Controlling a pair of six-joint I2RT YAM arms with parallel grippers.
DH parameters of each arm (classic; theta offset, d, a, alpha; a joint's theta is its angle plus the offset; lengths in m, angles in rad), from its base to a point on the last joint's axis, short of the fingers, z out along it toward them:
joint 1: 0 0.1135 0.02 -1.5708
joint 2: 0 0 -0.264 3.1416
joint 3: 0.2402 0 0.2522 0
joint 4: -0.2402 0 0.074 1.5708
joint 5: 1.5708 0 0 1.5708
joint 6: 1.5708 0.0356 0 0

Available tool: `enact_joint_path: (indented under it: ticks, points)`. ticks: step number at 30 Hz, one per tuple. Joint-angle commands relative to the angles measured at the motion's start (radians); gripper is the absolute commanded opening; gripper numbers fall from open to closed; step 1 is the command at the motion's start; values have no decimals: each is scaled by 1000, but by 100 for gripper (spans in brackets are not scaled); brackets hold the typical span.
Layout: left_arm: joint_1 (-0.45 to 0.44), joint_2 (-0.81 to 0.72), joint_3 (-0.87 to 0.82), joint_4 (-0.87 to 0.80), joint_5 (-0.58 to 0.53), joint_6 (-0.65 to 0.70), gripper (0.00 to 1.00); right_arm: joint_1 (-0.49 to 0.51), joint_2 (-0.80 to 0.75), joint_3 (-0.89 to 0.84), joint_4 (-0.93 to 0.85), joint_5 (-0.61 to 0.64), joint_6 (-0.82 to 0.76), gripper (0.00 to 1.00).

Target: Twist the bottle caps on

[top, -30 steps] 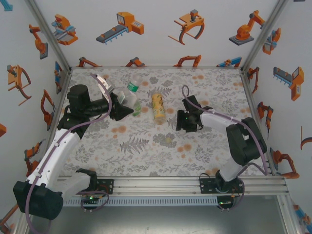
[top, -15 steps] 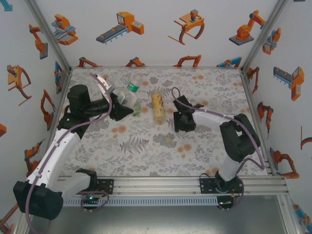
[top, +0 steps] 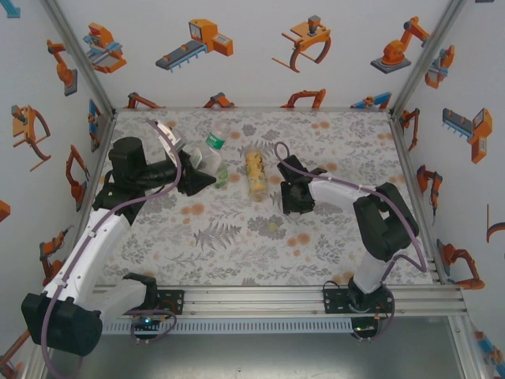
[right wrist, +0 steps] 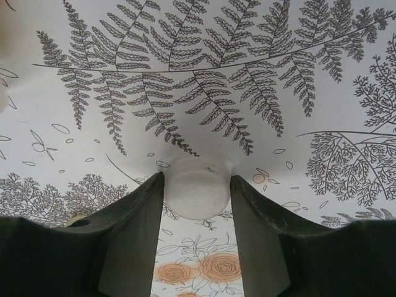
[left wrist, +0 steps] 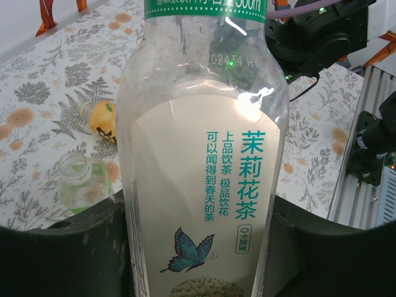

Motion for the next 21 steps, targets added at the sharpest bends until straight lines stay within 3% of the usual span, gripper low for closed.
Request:
enact_joint_path:
  ticks: [1,21]
  points:
    - [6,2,36,0,7,20,2,10,56,-26,-105,20,2,45]
    - [6,11,36,6,8,15,2,20,74,4,-145,6,11,49]
